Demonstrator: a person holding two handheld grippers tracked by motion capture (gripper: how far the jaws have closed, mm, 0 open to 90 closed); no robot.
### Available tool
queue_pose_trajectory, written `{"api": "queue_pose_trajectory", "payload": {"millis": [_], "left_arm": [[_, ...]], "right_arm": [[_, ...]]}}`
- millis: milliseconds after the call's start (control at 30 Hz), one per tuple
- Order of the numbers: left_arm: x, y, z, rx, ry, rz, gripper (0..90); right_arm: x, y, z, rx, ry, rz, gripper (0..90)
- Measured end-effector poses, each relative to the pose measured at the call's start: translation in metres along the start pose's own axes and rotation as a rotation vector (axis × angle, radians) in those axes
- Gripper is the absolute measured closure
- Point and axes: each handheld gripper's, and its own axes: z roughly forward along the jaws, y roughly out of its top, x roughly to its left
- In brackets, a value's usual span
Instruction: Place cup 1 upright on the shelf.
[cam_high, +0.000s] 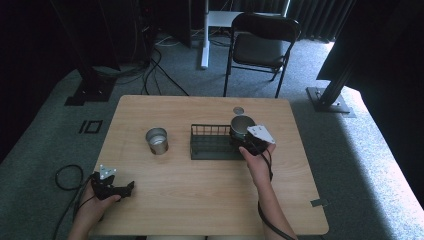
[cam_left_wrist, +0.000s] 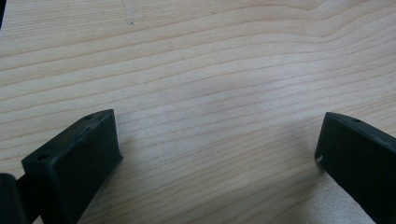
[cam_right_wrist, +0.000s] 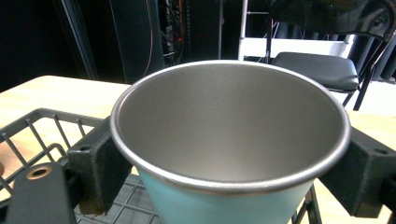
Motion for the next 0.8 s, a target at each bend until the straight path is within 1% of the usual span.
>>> {"api": "queue_pose_trajectory", "payload": {"millis": [133, 200, 333, 367, 467, 567, 800], "left_arm": [[0.000, 0.000, 0.000, 0.000, 0.000, 0.000, 0.4], [0.000, 0.000, 0.000, 0.000, 0.000, 0.000, 0.4], [0.000, 0.000, 0.000, 0.000, 0.000, 0.000, 0.4], [0.000, 0.000, 0.000, 0.000, 0.000, 0.000, 0.4], [0.000, 0.000, 0.000, 0.000, 0.000, 0.000, 0.4], [0.000, 0.000, 0.000, 0.000, 0.000, 0.000, 0.4], [0.000, 0.000, 0.000, 0.000, 0.000, 0.000, 0.4]], "right_arm": [[-0.001, 0.001, 0.000, 0.005, 0.008, -0.007, 12.0], [-0.002, 0.001, 0.000, 0.002, 0.022, -0.012, 11.8], [-0.002, 0.001, -0.002, 0.008, 0.044, -0.003, 10.8], [-0.002, 0.002, -0.003, 0.010, 0.049, -0.007, 10.7], [-0.002, 0.002, -0.005, 0.015, 0.050, -0.002, 10.7], [-0.003, 0.002, -0.008, 0.025, 0.064, -0.011, 10.7], [-0.005, 0.002, -0.014, 0.035, 0.072, -0.039, 10.8]]}}
